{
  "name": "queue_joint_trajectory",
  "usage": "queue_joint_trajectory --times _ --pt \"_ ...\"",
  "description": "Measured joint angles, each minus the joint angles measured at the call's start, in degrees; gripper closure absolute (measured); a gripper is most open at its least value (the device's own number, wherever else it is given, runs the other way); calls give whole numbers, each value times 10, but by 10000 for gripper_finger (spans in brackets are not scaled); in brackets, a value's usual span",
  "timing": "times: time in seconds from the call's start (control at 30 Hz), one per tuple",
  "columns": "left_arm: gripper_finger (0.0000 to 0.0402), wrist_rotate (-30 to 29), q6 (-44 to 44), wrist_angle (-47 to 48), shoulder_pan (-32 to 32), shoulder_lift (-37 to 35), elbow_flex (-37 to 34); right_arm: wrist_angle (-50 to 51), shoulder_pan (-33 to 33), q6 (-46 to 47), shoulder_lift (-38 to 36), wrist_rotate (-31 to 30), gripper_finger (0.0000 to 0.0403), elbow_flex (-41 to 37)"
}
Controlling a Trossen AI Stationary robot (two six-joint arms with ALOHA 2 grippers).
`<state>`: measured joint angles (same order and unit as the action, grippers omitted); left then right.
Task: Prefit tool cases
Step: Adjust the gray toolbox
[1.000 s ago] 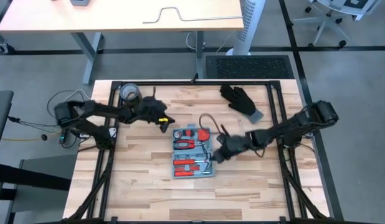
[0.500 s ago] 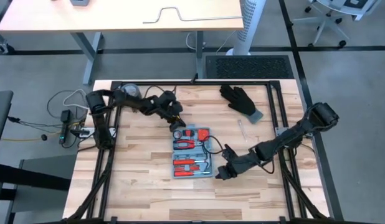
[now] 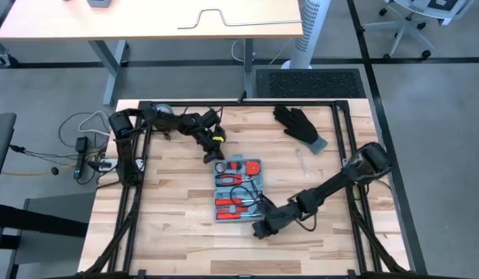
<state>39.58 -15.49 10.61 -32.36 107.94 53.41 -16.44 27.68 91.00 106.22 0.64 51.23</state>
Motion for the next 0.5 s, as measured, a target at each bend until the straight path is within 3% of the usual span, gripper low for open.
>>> queue_joint_trajectory --times 0.2,0.5 --pt "401 71 -78 109 5 -2 1 0 -30 3 36 -38 403 22" --pt "402 147 -145 261 11 -3 0 20 -73 -19 35 -22 403 21"
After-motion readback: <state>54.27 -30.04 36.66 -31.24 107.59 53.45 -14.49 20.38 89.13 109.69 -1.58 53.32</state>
